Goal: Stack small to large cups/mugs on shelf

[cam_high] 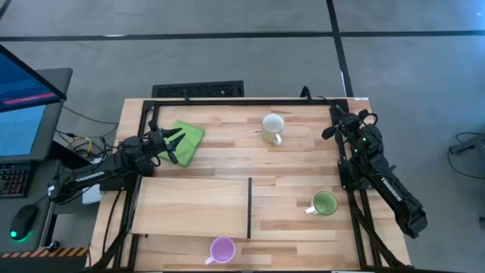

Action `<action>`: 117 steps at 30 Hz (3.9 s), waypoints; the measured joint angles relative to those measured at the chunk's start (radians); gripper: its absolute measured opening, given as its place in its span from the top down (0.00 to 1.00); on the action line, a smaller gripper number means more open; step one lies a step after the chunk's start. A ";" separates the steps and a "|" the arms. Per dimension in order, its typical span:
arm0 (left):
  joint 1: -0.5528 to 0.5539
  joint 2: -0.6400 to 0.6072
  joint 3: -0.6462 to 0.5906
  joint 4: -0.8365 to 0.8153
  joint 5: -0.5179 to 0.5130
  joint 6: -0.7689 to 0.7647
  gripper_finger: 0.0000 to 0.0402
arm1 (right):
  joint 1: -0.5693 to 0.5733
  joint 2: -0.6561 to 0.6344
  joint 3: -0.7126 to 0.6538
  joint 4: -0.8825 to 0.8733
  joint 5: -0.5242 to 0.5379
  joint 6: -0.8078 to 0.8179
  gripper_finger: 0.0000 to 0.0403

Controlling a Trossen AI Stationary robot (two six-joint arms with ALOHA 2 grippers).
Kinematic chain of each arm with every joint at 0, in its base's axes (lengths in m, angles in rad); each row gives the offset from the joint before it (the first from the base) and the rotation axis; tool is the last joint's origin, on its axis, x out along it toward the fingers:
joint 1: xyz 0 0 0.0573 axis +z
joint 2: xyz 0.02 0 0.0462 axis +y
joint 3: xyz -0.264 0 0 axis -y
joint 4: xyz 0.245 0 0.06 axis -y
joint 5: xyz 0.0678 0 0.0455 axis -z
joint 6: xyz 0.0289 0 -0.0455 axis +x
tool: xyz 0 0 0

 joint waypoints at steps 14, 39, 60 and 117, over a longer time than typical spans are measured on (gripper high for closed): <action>0.000 0.000 0.000 0.000 0.000 0.000 0.73 | 0.000 0.000 0.000 0.000 0.000 0.000 0.74; 0.000 0.000 0.000 0.000 0.000 0.000 0.73 | 0.000 0.001 0.012 0.019 -0.001 0.105 0.74; 0.000 0.000 0.000 0.000 0.000 0.000 0.73 | 0.001 0.000 0.093 0.154 -0.054 0.168 0.74; 0.000 0.000 0.000 0.000 -0.005 -0.069 0.73 | -0.002 0.000 0.094 0.136 -0.020 0.458 0.74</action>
